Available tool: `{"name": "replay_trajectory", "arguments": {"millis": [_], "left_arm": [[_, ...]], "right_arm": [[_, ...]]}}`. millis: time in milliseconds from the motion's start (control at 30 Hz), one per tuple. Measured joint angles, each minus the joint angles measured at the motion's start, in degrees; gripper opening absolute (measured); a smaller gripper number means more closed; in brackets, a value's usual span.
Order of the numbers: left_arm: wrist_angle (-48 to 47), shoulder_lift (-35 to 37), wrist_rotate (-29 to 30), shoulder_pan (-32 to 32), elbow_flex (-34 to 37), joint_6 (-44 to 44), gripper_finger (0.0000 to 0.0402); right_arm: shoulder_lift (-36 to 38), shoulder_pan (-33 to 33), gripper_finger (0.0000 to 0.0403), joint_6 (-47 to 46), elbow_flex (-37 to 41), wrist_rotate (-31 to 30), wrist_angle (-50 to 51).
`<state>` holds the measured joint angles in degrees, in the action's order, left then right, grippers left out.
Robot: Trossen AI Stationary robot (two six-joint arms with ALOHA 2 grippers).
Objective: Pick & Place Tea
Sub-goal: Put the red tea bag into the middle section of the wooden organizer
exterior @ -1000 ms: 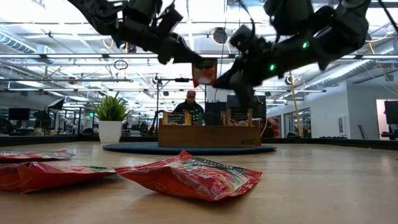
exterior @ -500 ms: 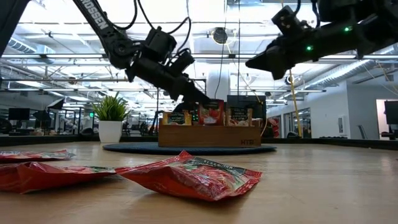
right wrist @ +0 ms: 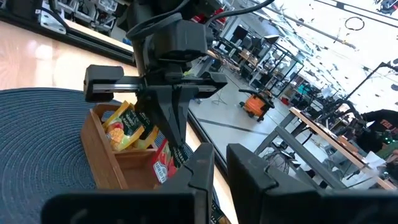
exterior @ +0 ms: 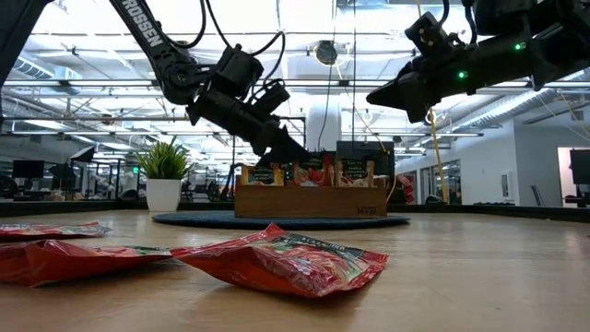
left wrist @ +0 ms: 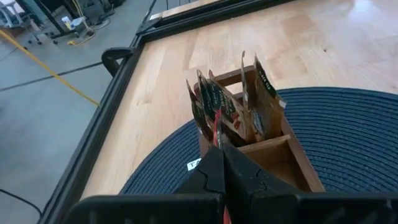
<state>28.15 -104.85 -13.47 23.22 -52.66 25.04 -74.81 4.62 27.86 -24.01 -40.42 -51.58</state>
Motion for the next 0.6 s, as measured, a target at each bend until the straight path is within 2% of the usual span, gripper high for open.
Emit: {"name": "replay_trajectory", "arguments": {"millis": [167, 367, 600], "left_arm": [[-0.4, -1.6, 0.1, 0.0, 0.0, 0.9, 0.0001], [3.7, -3.9, 0.3, 0.3, 0.2, 1.9, 0.0], [3.7, -4.0, 3.0, 0.7, 0.3, 3.2, 0.0001]], "right_arm": [[0.0, 0.0, 0.0031, 0.0, 0.0, 0.0, -0.1], [0.0, 0.0, 0.0031, 0.0, 0.0, 0.0, -0.4], [0.0, 0.0, 0.0031, 0.0, 0.0, 0.1, -0.4]]}}
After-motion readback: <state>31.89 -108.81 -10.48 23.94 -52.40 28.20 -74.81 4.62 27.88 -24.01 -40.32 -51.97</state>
